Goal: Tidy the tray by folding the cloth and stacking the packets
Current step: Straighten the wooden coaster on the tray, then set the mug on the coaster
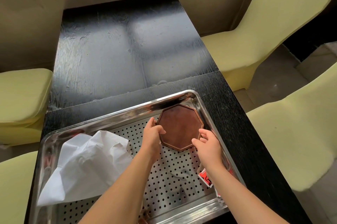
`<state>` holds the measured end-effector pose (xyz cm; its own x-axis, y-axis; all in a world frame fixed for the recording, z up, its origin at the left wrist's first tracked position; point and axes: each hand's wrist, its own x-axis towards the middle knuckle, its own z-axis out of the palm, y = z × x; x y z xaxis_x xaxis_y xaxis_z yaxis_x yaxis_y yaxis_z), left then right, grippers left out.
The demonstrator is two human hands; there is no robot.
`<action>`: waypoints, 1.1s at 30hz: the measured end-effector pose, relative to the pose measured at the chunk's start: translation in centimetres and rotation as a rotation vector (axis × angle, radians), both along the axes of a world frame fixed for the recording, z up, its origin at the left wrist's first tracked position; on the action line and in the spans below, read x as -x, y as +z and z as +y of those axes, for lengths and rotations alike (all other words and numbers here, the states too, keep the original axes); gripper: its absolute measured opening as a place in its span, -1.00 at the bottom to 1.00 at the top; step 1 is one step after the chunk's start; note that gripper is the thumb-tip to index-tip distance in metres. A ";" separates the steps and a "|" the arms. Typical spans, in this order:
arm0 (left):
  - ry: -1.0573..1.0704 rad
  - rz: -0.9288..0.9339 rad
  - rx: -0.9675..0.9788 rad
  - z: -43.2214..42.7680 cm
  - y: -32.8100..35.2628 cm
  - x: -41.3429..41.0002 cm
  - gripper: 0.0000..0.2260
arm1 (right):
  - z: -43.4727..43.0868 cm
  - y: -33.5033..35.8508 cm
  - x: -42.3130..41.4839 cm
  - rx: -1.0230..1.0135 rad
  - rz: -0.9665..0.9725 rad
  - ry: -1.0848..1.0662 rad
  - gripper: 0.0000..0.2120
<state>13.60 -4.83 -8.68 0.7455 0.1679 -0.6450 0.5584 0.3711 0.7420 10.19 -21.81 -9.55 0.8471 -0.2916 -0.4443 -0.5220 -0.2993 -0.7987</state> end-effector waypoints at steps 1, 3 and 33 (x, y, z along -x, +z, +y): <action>-0.001 -0.004 0.002 0.0 0.1 0.0 -0.35 | 0.0 0.0 0.0 -0.008 -0.003 0.001 -0.57; 0.011 0.001 0.012 0.0 0.1 0.0 -0.29 | -0.2 0.1 0.2 -0.019 -0.007 0.017 -0.56; -0.333 -0.130 -0.700 6.0 7.0 9.5 -0.39 | 2.5 4.7 7.1 0.026 0.052 0.370 -0.72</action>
